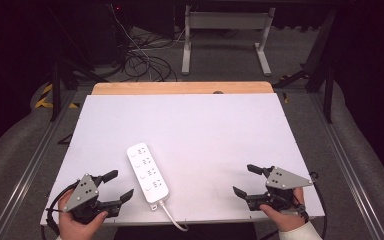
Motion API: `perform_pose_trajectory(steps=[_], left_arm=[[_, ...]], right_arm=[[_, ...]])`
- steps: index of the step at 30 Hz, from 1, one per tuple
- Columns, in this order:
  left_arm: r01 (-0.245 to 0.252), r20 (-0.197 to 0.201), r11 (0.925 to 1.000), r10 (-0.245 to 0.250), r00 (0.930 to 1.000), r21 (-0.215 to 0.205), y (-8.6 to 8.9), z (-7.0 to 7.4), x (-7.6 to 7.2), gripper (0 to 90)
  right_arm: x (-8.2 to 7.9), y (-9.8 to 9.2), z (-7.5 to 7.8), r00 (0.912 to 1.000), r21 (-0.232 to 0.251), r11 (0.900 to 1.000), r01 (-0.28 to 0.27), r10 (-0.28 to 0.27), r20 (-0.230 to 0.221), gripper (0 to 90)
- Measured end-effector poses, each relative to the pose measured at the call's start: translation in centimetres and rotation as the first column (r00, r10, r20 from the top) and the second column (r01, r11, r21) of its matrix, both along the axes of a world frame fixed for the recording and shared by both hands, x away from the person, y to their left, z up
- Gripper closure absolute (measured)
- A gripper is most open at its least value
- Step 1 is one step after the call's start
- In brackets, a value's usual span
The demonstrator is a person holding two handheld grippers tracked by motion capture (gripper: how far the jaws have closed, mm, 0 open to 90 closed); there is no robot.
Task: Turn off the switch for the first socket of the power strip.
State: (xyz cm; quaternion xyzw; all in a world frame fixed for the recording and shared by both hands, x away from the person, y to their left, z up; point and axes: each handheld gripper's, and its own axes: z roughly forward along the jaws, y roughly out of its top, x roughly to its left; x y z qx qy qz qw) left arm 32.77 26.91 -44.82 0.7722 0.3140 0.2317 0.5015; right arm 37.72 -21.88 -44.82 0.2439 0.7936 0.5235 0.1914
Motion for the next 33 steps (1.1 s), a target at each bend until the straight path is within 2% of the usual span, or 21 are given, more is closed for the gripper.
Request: perform_pose_trajectory(steps=[8,16,18,22,33], left_arm=[[-0.007,0.0,1.0,0.007,1.0,-0.003,0.0,0.1,-0.1,23.8],[-0.013,0.0,0.9998,0.013,0.9999,0.016,0.0,0.4,-0.1,25.4],[-0.008,0.002,0.9994,0.008,1.0,0.035,-0.1,0.9,0.0,27.5],[0.005,-0.007,0.9994,-0.005,1.0,0.035,-0.3,1.5,0.3,32.3],[0.05,-0.031,0.9977,-0.049,0.9983,0.046,-1.6,2.7,1.2,34.3]], right_arm=[[0.0,0.0,0.0,1.0,-0.002,1.0,0.003,-0.003,0.008,20.9],[-0.1,0.1,0.0,0.9999,-0.007,1.0,-0.002,0.002,0.016,23.0],[0.0,0.0,0.0,0.9999,-0.008,1.0,-0.002,0.002,0.016,23.3],[0.0,0.0,-0.1,0.9999,-0.01,1.0,-0.003,0.003,0.012,23.9],[0.1,0.2,-0.2,0.9999,-0.011,1.0,-0.011,0.011,0.001,24.4]])
